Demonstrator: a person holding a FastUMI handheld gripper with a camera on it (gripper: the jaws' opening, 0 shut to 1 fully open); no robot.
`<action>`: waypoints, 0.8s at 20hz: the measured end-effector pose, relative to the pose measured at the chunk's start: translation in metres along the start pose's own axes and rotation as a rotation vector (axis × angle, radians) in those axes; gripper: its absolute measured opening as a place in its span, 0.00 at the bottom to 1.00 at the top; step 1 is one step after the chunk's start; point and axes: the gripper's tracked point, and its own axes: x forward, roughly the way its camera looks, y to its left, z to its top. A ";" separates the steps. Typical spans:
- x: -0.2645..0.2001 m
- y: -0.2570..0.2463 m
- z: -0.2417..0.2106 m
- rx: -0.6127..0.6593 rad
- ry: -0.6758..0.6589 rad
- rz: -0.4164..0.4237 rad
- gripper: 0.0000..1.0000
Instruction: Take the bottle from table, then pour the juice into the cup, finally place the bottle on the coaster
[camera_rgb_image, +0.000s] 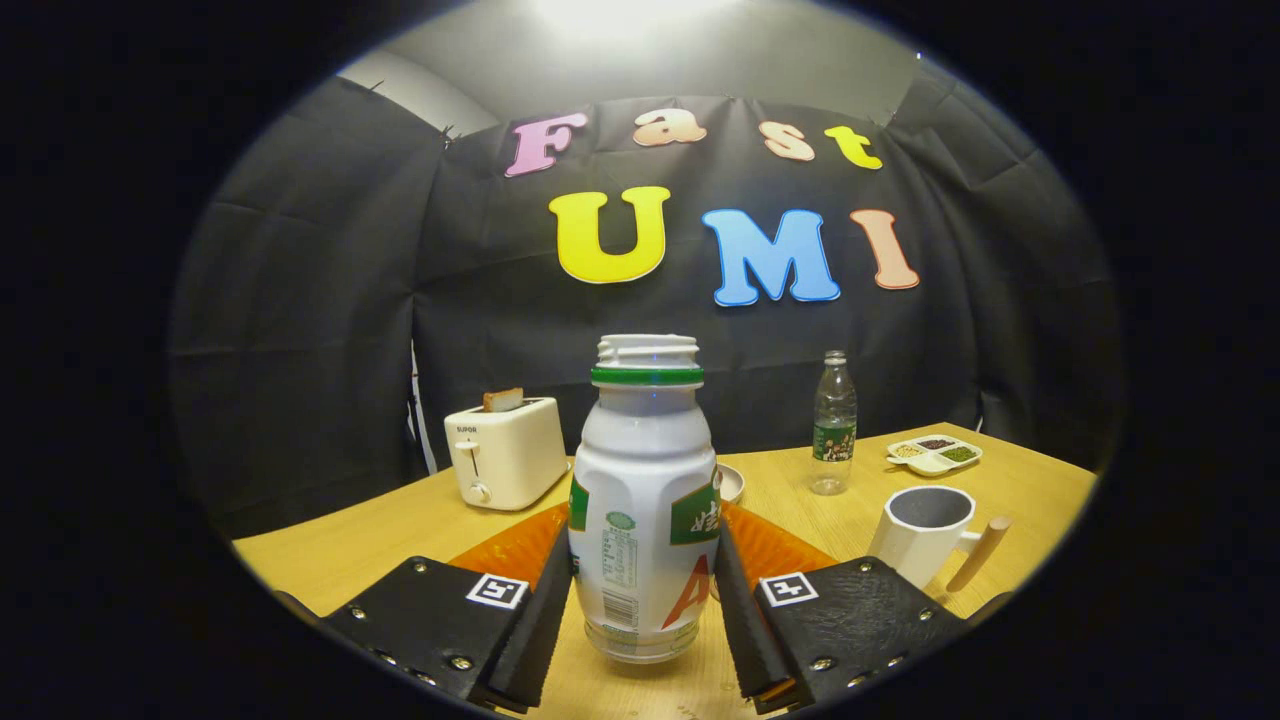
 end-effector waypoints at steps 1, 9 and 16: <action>-0.001 -0.001 0.007 0.017 -0.005 -0.007 0.69; 0.002 -0.024 0.017 0.130 0.022 -0.074 0.69; 0.009 -0.042 -0.006 0.231 0.071 -0.097 0.69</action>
